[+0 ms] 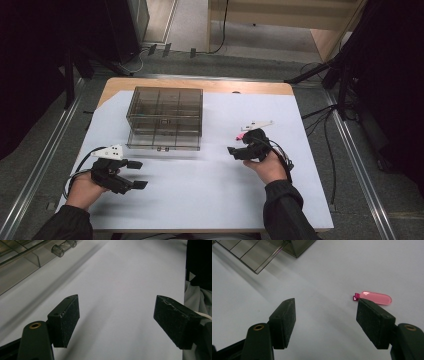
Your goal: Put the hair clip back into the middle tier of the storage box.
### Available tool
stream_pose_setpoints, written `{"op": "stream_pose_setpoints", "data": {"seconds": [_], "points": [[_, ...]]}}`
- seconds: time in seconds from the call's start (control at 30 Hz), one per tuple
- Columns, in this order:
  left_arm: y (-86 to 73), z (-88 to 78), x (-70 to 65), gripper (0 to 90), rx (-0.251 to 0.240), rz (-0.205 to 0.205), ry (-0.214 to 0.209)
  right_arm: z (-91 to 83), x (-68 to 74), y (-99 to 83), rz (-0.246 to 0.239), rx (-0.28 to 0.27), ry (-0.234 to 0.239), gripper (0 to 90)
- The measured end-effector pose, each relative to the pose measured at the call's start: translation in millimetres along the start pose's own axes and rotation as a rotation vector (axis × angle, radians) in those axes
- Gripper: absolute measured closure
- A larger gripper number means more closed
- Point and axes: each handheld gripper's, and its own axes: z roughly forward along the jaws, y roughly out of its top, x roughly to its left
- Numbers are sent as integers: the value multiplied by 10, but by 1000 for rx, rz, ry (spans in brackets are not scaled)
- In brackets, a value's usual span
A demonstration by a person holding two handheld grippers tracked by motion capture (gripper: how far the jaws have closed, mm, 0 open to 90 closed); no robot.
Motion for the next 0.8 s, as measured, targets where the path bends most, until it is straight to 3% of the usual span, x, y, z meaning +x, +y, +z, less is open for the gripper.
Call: {"op": "stream_pose_setpoints", "data": {"seconds": [0.5, 0.8], "points": [[7, 5, -26, 217, 1, 38, 23, -103, -109, -15, 14, -11, -14, 429], [-1, 15, -52, 217, 12, 57, 37, -88, -231, -6, 53, 30, -3, 501]]}}
